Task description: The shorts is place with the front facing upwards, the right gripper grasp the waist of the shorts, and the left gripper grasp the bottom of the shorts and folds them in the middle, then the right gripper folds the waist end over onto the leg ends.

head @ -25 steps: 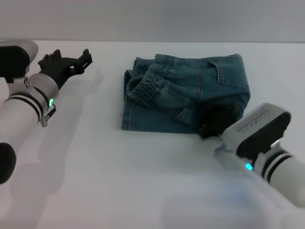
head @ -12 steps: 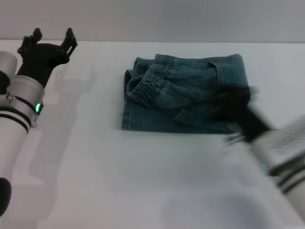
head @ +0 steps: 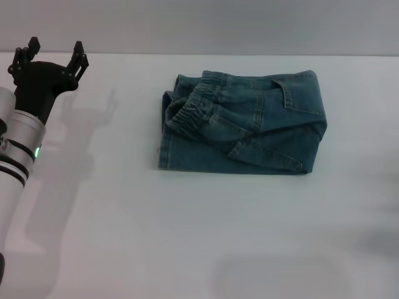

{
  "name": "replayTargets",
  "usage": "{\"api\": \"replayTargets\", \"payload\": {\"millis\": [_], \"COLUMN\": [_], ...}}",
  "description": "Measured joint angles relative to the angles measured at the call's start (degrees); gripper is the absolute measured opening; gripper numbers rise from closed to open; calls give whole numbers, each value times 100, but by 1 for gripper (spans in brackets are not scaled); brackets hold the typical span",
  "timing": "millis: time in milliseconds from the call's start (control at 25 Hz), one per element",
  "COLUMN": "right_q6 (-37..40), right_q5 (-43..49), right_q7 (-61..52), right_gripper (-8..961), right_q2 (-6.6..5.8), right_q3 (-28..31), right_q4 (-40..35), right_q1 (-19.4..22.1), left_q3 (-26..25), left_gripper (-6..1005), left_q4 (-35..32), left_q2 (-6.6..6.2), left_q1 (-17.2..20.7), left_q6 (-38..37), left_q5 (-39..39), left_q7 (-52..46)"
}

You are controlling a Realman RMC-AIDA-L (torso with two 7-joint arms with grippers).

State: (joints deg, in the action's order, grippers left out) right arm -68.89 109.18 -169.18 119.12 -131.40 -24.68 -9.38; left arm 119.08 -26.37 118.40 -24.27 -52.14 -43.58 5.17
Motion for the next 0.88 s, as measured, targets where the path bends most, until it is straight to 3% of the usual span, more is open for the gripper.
{"api": "replayTargets", "payload": {"millis": [680, 880], "right_q6": [-89, -89], "right_q5": [-1, -1], "right_q7": [1, 1], "right_gripper": [805, 805], "right_q2": [33, 33], "right_q3": [-242, -315], "right_q4": [115, 177], "right_q1": [46, 27], "left_q3": [182, 206], "left_gripper": [827, 827], "left_q4": [106, 106], "left_q2": [25, 28], "left_q1": [3, 15], "left_q6": [-85, -147], "left_q5": [-8, -5], "left_q7": [-9, -26]}}
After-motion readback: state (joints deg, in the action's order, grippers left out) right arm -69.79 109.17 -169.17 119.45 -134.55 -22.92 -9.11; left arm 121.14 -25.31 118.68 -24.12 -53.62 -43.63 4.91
